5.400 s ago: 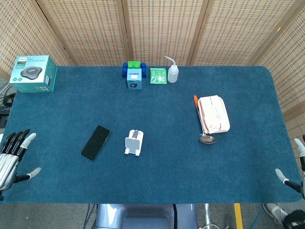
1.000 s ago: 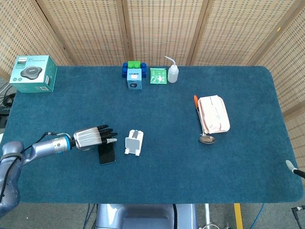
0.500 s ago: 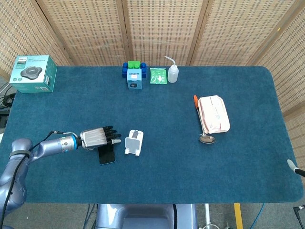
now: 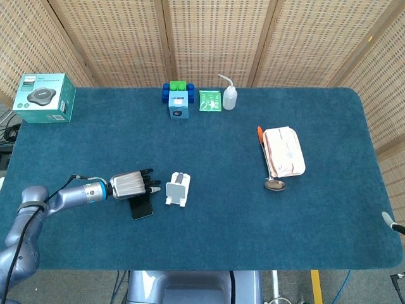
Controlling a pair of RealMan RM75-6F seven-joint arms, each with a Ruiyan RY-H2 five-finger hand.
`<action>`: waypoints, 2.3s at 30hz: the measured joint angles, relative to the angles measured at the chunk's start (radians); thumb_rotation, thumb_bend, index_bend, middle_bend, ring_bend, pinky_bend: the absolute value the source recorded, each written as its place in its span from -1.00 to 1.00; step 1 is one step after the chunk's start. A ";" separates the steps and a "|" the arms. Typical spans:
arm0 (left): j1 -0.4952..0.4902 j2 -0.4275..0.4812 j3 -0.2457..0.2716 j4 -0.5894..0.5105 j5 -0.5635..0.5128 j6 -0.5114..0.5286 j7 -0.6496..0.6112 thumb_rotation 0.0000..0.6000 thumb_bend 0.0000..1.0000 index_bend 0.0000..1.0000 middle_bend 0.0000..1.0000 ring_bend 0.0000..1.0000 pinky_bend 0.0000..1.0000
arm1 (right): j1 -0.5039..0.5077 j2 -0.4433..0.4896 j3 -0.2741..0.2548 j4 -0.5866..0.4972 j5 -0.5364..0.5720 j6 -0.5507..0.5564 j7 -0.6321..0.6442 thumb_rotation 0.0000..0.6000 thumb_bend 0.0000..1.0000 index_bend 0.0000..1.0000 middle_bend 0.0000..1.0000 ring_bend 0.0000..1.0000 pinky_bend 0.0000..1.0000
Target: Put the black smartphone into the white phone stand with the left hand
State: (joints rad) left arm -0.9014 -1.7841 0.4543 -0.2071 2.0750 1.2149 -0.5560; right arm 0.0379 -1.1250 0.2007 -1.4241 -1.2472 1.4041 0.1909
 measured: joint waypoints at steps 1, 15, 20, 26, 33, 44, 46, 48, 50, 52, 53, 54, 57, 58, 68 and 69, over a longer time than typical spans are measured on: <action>0.002 0.000 0.001 0.000 -0.001 0.005 0.002 1.00 -0.68 -0.19 -0.32 -0.20 -0.53 | 0.000 0.000 0.000 -0.001 -0.001 0.000 0.001 1.00 -0.48 -1.00 -1.00 -1.00 -1.00; 0.034 0.009 -0.008 0.007 -0.034 0.068 0.016 1.00 -0.67 -0.13 -0.27 -0.09 -0.21 | -0.006 0.005 -0.003 -0.010 -0.014 0.013 0.006 1.00 -0.48 -1.00 -1.00 -1.00 -1.00; 0.039 0.021 -0.017 0.007 -0.047 0.087 0.020 1.00 -0.67 -0.13 -0.27 -0.09 -0.20 | -0.008 0.006 -0.005 -0.011 -0.018 0.015 0.007 1.00 -0.48 -1.00 -1.00 -1.00 -1.00; 0.041 0.045 -0.033 0.000 -0.065 0.121 0.028 1.00 -0.68 -0.13 -0.27 -0.09 -0.20 | -0.008 0.007 -0.008 -0.013 -0.026 0.017 0.010 1.00 -0.48 -1.00 -1.00 -1.00 -1.00; 0.050 0.090 -0.062 -0.014 -0.095 0.190 0.043 1.00 -0.69 -0.13 -0.27 -0.09 -0.20 | -0.009 0.009 -0.013 -0.018 -0.039 0.022 0.015 1.00 -0.48 -1.00 -1.00 -1.00 -1.00; -0.015 0.193 -0.127 -0.033 -0.118 0.433 0.351 1.00 -0.84 -0.11 -0.27 -0.09 -0.20 | -0.014 0.019 -0.018 -0.025 -0.055 0.029 0.047 1.00 -0.48 -1.00 -1.00 -1.00 -1.00; -0.039 0.208 -0.131 -0.057 -0.112 0.456 0.456 1.00 -0.84 -0.11 -0.27 -0.09 -0.20 | -0.015 0.021 -0.019 -0.024 -0.058 0.028 0.055 1.00 -0.48 -1.00 -1.00 -1.00 -1.00; -0.061 0.220 -0.131 -0.085 -0.101 0.453 0.555 1.00 -0.85 -0.11 -0.27 -0.09 -0.20 | -0.014 0.022 -0.020 -0.022 -0.059 0.024 0.058 1.00 -0.48 -1.00 -1.00 -1.00 -1.00; -0.087 0.236 -0.128 -0.131 -0.085 0.435 0.676 1.00 -0.86 -0.11 -0.27 -0.09 -0.20 | -0.013 0.022 -0.022 -0.020 -0.061 0.021 0.063 1.00 -0.48 -1.00 -1.00 -1.00 -1.00; -0.110 0.254 -0.128 -0.201 -0.072 0.412 0.794 1.00 -0.87 -0.11 -0.27 -0.09 -0.20 | -0.013 0.023 -0.023 -0.020 -0.063 0.019 0.070 1.00 -0.48 -1.00 -1.00 -1.00 -1.00; -0.118 0.262 -0.130 -0.239 -0.068 0.400 0.842 1.00 -0.87 -0.11 -0.27 -0.09 -0.20 | -0.013 0.024 -0.024 -0.019 -0.063 0.018 0.074 1.00 -0.48 -1.00 -1.00 -1.00 -1.00; -0.126 0.270 -0.133 -0.280 -0.065 0.387 0.889 1.00 -0.87 -0.11 -0.27 -0.09 -0.20 | -0.013 0.024 -0.024 -0.018 -0.064 0.016 0.077 1.00 -0.48 -1.00 -1.00 -1.00 -1.00; -0.149 0.297 -0.144 -0.428 -0.056 0.340 1.024 1.00 -0.87 -0.11 -0.27 -0.09 -0.20 | -0.013 0.026 -0.026 -0.017 -0.067 0.015 0.087 1.00 -0.48 -1.00 -1.00 -1.00 -1.00; -0.157 0.307 -0.150 -0.487 -0.053 0.320 1.066 1.00 -0.87 -0.11 -0.27 -0.09 -0.20 | -0.014 0.027 -0.026 -0.016 -0.068 0.015 0.093 1.00 -0.48 -1.00 -1.00 -1.00 -1.00; -0.222 0.380 -0.192 -0.786 0.003 0.104 1.286 1.00 -0.88 -0.11 -0.27 -0.09 -0.20 | -0.022 0.039 -0.028 -0.005 -0.071 0.015 0.144 1.00 -0.48 -1.00 -1.00 -1.00 -1.00; -0.226 0.382 -0.199 -0.797 0.006 0.089 1.299 1.00 -0.88 -0.11 -0.27 -0.09 -0.20 | -0.023 0.039 -0.028 -0.005 -0.071 0.015 0.146 1.00 -0.48 -1.00 -1.00 -1.00 -1.00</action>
State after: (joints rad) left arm -1.1270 -1.4018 0.2557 -1.0038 2.0811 1.3041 0.7429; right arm 0.0153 -1.0856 0.1725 -1.4289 -1.3186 1.4191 0.3366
